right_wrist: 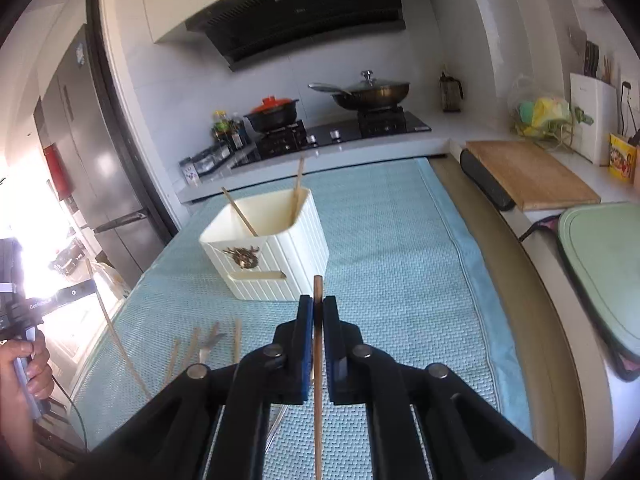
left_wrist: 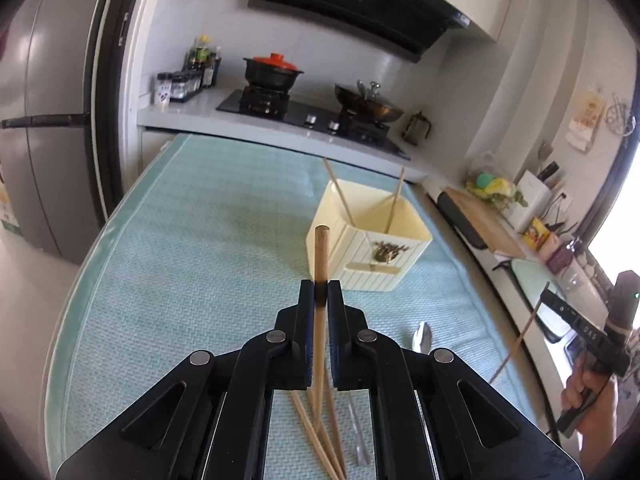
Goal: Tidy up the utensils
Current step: 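Carry the left tool's chopstick into the holder while the right tool inserts its chopstick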
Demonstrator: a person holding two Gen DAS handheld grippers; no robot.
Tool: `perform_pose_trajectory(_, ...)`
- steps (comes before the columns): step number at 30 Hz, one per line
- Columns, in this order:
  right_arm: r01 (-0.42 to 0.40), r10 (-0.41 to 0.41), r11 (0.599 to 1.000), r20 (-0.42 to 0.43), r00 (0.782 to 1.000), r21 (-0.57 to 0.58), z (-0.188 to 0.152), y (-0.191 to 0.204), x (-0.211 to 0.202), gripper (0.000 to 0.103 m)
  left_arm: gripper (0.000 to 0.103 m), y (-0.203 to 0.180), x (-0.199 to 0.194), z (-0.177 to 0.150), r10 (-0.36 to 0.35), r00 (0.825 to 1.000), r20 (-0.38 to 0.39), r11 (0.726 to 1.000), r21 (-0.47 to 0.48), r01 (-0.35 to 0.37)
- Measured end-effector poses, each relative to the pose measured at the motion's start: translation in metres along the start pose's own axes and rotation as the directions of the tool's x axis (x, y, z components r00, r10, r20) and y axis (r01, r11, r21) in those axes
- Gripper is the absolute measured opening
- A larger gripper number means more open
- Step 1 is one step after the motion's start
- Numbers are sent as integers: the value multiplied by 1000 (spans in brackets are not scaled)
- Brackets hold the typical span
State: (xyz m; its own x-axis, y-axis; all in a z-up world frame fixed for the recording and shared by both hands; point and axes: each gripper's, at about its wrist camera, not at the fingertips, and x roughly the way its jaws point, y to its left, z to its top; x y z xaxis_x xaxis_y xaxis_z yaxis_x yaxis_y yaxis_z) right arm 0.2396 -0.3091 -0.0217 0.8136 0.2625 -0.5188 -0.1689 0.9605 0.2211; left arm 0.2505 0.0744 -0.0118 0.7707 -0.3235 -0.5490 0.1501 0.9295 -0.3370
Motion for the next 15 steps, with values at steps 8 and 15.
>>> perform_pose_trajectory(8, 29, -17, 998, 189, 982, -61, 7, 24, -55, 5, 4, -16, -25, 14, -40, 996, 84, 999, 35, 37)
perform_pose_trajectory(15, 12, 14, 994, 240, 971, -106, 28, 39, -67, 5, 4, -24, -35, 33, -62, 990, 128, 997, 48, 57)
